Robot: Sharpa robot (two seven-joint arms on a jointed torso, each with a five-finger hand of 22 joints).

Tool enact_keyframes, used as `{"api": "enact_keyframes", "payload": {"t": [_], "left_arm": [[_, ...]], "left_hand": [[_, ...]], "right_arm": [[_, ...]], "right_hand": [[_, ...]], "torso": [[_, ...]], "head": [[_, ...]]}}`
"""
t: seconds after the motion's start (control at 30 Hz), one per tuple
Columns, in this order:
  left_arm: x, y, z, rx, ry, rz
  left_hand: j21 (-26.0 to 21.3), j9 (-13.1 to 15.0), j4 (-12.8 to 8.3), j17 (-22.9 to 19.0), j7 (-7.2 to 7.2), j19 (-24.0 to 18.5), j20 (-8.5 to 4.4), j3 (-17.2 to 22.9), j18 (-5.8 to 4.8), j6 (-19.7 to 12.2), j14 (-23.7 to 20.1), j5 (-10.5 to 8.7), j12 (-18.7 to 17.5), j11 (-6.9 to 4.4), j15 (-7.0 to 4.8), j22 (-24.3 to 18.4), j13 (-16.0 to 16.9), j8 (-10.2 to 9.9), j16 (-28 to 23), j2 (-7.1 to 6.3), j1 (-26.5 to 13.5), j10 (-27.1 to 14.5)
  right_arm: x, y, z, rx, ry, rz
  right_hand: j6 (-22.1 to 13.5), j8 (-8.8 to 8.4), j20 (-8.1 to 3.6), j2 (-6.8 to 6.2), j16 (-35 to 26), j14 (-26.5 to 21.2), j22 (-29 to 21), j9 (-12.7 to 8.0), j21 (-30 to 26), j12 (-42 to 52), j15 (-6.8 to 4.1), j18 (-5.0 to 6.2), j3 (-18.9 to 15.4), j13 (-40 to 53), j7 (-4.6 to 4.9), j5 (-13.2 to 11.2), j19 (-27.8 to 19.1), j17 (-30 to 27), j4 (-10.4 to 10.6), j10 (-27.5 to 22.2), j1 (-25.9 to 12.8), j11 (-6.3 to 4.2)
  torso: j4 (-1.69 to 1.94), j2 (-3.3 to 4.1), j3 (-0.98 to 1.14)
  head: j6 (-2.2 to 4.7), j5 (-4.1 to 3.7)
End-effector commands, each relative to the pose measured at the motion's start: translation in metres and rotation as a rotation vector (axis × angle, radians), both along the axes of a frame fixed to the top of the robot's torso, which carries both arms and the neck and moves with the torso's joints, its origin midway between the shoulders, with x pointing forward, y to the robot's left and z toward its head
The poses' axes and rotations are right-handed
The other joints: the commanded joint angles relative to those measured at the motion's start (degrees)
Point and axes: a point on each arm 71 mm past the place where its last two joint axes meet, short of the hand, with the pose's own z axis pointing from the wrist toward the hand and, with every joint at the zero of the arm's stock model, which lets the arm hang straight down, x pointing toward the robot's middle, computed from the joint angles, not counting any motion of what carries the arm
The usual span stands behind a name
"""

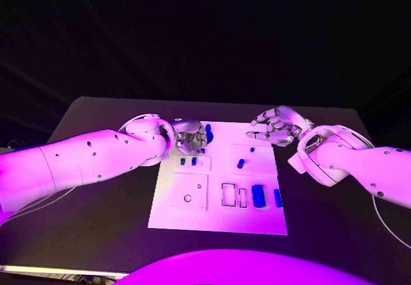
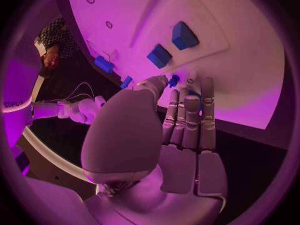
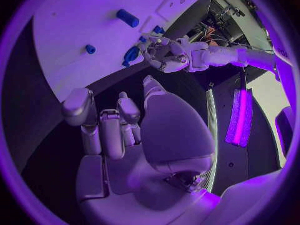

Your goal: Assemble the parts on the task board

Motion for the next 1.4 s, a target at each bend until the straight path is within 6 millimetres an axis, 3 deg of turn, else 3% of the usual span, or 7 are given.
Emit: {"api": "enact_keyframes", "payload": {"t": [0.03, 0.43, 1.4], "left_arm": [[0.0, -0.003, -0.002, -0.01, 0.007, -0.003], [0.0, -0.01, -0.004, -0.016, 0.019, -0.021], [0.003, -0.008, -0.012, 0.029, 0.051, -0.018]], "left_hand": [[0.56, -0.17, -0.14, 0.35, 0.18, 0.0, -0.43, 0.8, 0.8, 0.85, 0.8, 0.04, -0.24, -0.05, -0.15, 0.35, -0.32, -0.43, 0.67, 0.3, 1.0, 0.8], [2.44, -0.49, -0.7, 2.39, 0.05, -0.28, -0.74, 2.58, 0.78, 2.85, 3.11, -0.08, -1.46, -0.52, -0.54, 1.92, -1.56, -1.41, 3.32, 0.36, 1.51, 2.88], [4.03, -0.67, -1.87, 2.95, -0.08, -0.7, -0.81, 3.53, 0.77, 3.41, 3.91, -0.19, -2.49, -0.54, -0.59, 3.29, -2.3, -2.45, 5.02, 0.33, 2.05, 3.31]], "right_arm": [[-0.001, 0.001, 0.001, 0.005, -0.009, 0.009], [-0.001, 0.002, 0.001, 0.005, -0.008, 0.011], [-0.001, 0.002, 0.001, 0.005, -0.005, 0.013]], "right_hand": [[0.33, 0.25, -0.06, 0.5, -0.35, 2.95, -0.08, -0.05, -0.13, -0.15, -0.52, 0.62, 0.33, -0.09, -0.2, -0.08, -0.42, 3.68, -0.13, -0.45, 0.15, -0.05], [0.33, 0.25, -0.06, 0.5, -0.35, 2.95, -0.08, -0.05, -0.13, -0.15, -0.52, 0.62, 0.33, -0.09, -0.2, -0.08, -0.42, 3.68, -0.13, -0.45, 0.15, -0.05], [0.32, 0.34, -0.09, 0.57, -0.26, 3.02, 0.07, -0.07, 0.08, 0.01, -0.56, 0.57, 0.42, -0.01, -0.23, -0.08, -0.27, 3.9, -0.13, -0.19, 0.19, -0.08]], "torso": [[0.0, 0.02, -0.03], [0.0, 0.02, 0.04], [-0.02, 0.07, -0.01]], "head": [[0.04, 0.05], [-0.1, 0.03], [-0.53, -0.34]]}}
